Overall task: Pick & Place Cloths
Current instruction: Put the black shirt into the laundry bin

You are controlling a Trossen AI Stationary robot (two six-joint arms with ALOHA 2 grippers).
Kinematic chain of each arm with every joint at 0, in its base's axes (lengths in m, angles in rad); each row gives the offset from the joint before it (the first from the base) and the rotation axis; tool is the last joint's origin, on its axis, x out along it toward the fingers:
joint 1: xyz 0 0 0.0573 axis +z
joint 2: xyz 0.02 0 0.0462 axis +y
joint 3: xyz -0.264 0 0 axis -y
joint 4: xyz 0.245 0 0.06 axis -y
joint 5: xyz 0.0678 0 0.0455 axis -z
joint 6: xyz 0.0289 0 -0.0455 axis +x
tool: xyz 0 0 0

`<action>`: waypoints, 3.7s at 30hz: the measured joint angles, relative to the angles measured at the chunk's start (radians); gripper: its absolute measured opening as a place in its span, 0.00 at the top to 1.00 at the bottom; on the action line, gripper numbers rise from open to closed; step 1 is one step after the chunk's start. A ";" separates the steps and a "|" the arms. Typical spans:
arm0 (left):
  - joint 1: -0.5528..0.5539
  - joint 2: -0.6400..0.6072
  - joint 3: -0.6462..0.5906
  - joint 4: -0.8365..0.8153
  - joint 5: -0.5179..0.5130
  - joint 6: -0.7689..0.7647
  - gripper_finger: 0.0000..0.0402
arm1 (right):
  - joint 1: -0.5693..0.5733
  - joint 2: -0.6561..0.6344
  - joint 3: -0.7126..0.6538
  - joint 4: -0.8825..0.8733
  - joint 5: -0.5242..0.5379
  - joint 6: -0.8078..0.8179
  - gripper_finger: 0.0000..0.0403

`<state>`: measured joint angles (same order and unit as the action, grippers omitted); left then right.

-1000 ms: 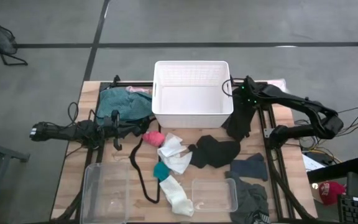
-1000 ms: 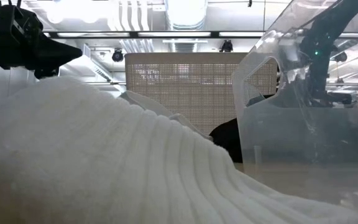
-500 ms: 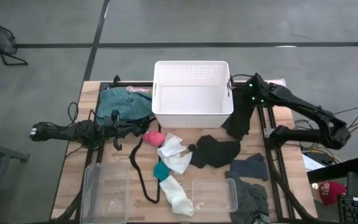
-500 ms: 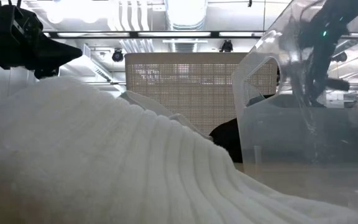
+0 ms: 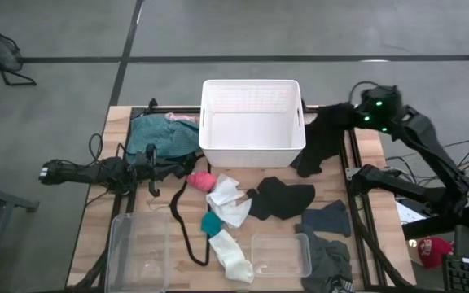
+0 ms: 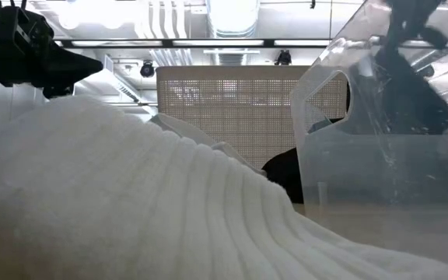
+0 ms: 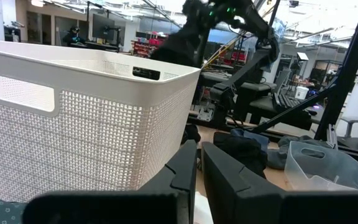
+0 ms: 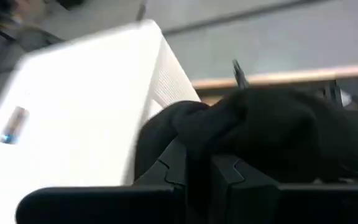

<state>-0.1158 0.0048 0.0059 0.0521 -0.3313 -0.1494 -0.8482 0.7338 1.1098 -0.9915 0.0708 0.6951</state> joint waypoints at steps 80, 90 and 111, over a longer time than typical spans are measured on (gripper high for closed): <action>0.000 0.000 0.000 0.000 0.000 0.000 0.92 | 0.414 0.985 1.243 -0.213 -0.282 -0.280 0.39; 0.000 0.000 0.000 0.000 0.000 0.000 0.92 | 0.414 0.981 1.239 -0.579 -0.219 -0.254 0.29; 0.000 0.000 0.000 0.000 0.000 0.000 0.92 | 0.445 0.669 0.883 -0.580 -0.155 -0.247 0.32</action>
<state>-0.1157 0.0051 0.0059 0.0521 -0.3313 -0.1494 -0.4031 1.4033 1.9925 -1.5715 -0.0844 0.4484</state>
